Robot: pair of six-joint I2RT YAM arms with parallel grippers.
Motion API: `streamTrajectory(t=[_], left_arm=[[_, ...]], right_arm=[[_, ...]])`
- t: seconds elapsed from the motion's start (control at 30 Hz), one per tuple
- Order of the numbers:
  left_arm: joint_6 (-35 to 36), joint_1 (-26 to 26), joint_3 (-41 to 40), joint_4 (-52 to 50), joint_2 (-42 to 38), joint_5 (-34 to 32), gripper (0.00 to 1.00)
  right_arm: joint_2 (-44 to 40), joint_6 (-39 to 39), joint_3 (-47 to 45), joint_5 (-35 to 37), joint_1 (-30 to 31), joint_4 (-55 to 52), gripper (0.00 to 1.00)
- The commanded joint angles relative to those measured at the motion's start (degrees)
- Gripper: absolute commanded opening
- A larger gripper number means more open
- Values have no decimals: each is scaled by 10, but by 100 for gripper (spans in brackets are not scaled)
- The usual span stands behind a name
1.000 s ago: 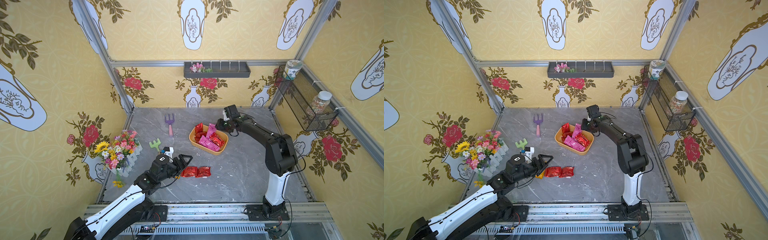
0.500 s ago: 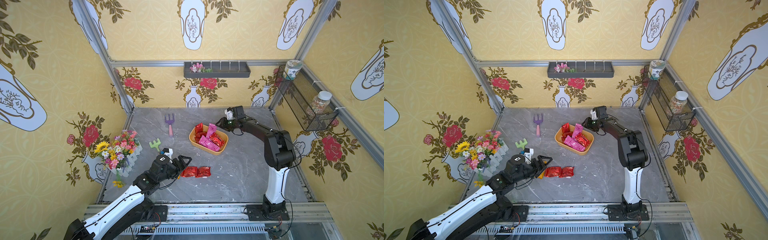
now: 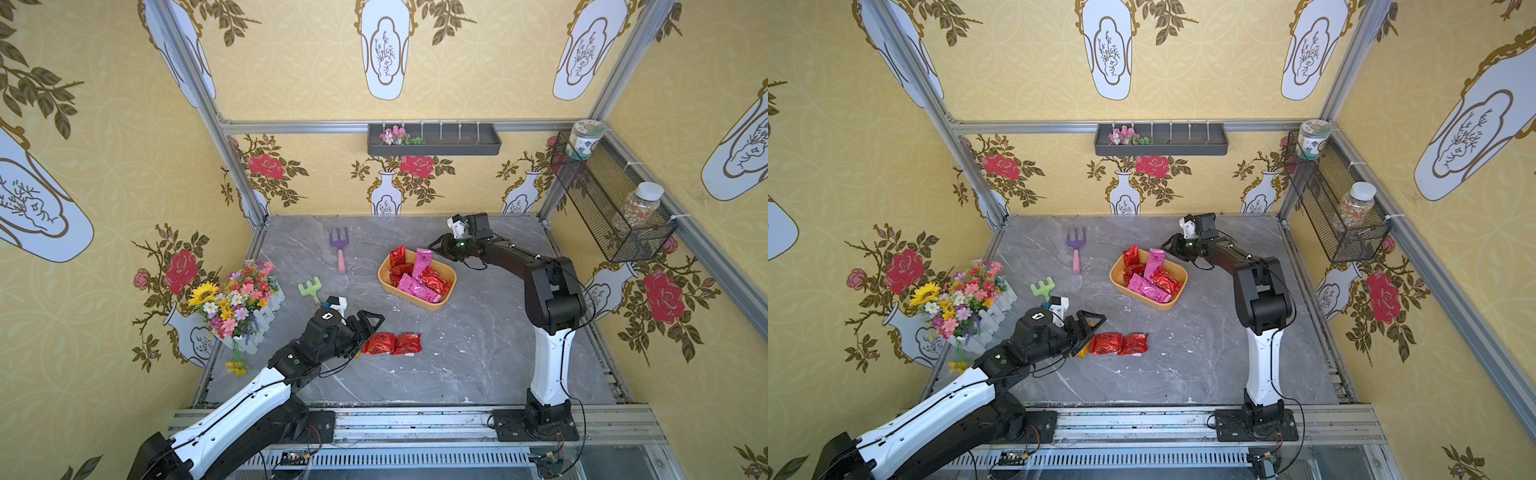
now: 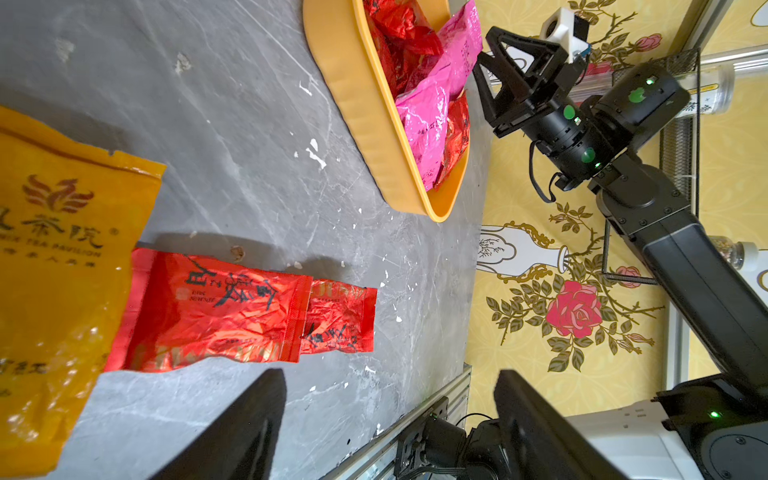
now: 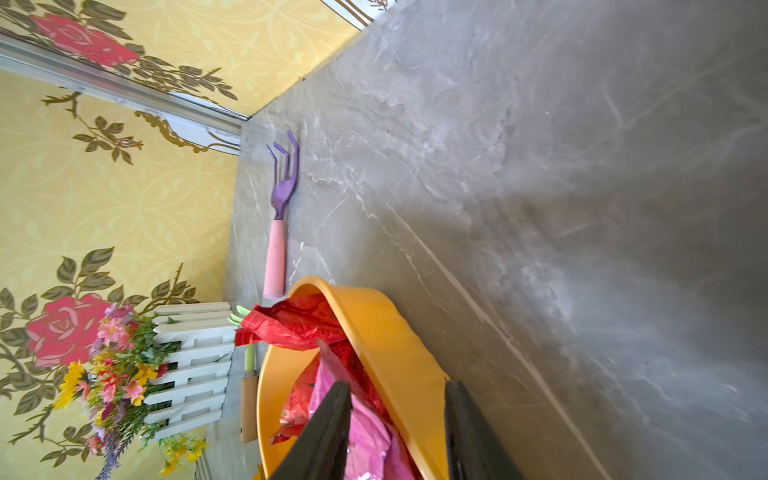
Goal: Take the tea bags out of the storage box
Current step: Pick up the tea bag from the storage box.
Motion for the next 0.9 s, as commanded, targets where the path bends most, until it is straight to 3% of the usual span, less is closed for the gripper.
streamTrajectory(t=[0.0,0.57,0.87], left_arm=[[-3,0,0,18,7,5,84],[-8,0,-7,32,13,12,85],[-9,0,-8,36,13,13,85]], right_arm=[[7,11,0,-31,0,41,40],[-2,42,-28,-47,4,81,17],[-25,48,-27,-18,12,79,3]])
